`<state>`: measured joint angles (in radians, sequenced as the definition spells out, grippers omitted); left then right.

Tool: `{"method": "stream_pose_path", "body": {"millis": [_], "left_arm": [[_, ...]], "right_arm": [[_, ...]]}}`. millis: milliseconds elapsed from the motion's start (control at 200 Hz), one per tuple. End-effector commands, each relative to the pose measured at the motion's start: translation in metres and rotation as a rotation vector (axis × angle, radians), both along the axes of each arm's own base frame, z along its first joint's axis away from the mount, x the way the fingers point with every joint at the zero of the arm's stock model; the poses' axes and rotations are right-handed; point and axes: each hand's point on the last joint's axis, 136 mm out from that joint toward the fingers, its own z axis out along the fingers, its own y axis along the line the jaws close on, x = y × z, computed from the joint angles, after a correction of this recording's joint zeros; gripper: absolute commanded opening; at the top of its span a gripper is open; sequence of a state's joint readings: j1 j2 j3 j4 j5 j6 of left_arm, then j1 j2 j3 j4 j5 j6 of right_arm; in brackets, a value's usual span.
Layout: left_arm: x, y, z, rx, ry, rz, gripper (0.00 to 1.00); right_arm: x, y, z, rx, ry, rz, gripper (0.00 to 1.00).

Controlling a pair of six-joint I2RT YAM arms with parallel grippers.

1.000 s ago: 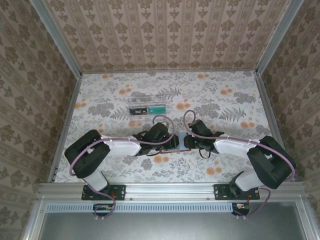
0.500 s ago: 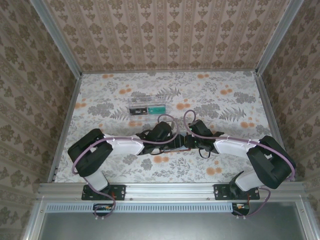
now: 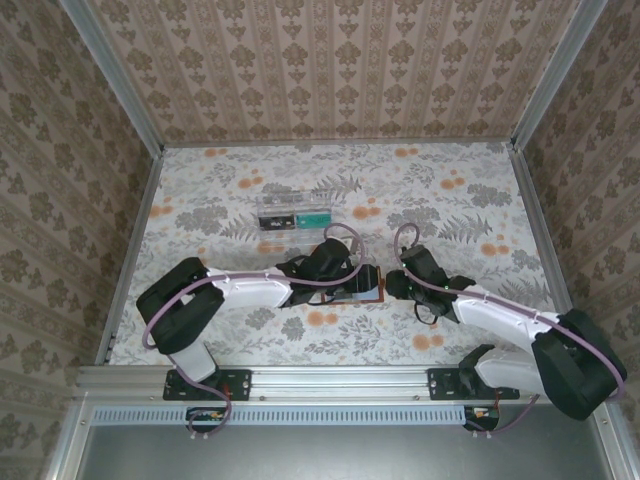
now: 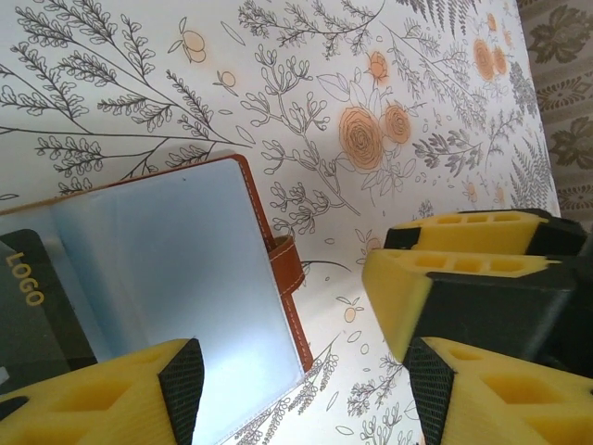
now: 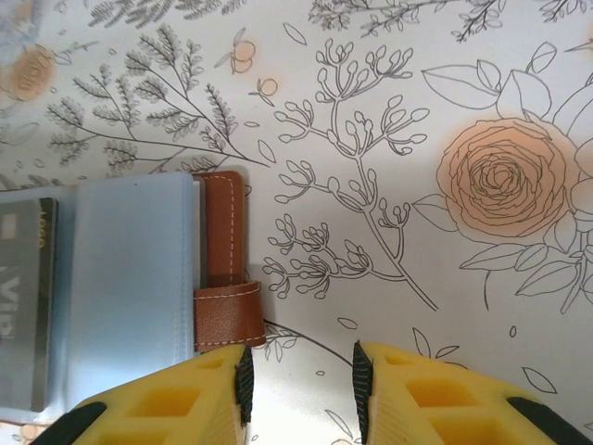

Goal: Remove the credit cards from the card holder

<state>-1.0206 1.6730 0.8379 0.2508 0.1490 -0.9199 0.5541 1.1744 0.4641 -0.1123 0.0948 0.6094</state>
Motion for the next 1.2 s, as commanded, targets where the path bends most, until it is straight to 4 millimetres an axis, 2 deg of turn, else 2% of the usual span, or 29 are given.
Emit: {"method": "stream_pose_path", "body": {"millis": [0, 125, 220, 320, 455, 525, 695, 715, 785, 960, 1195], "left_arm": [[0.001, 0.005, 0.005, 0.025, -0.03, -0.002, 0.63], [0.002, 0.022, 0.008, 0.04, -0.047, 0.03, 0.6], [0.002, 0.039, 0.004, 0.075, -0.058, 0.059, 0.53], [0.003, 0.058, -0.003, 0.111, -0.058, 0.092, 0.33], [0.004, 0.074, -0.014, 0.135, -0.035, 0.124, 0.0], [0.004, 0.079, -0.021, 0.154, -0.027, 0.129, 0.0], [0.006, 0.087, -0.034, 0.179, -0.009, 0.145, 0.0], [0.006, 0.087, -0.034, 0.181, -0.008, 0.144, 0.0], [0.006, 0.09, -0.038, 0.19, -0.004, 0.147, 0.0], [0.005, 0.094, -0.046, 0.21, 0.01, 0.15, 0.0], [0.003, 0.098, -0.057, 0.231, 0.032, 0.152, 0.0]], "right_arm": [[-0.004, 0.006, 0.003, 0.042, 0.003, 0.028, 0.37], [-0.004, 0.028, 0.013, 0.131, -0.003, 0.105, 0.35], [-0.002, 0.042, 0.021, 0.176, -0.012, 0.149, 0.32], [-0.003, 0.059, 0.027, 0.196, -0.019, 0.196, 0.32], [-0.004, 0.08, 0.029, 0.225, 0.004, 0.244, 0.29], [-0.004, 0.09, 0.028, 0.245, 0.02, 0.263, 0.24], [0.002, 0.105, 0.021, 0.269, 0.07, 0.267, 0.2], [0.001, 0.106, 0.013, 0.261, 0.095, 0.265, 0.19], [0.003, 0.11, 0.007, 0.264, 0.123, 0.263, 0.17], [0.008, 0.112, -0.007, 0.24, 0.17, 0.238, 0.17], [0.012, 0.115, -0.015, 0.237, 0.195, 0.222, 0.18]]}}
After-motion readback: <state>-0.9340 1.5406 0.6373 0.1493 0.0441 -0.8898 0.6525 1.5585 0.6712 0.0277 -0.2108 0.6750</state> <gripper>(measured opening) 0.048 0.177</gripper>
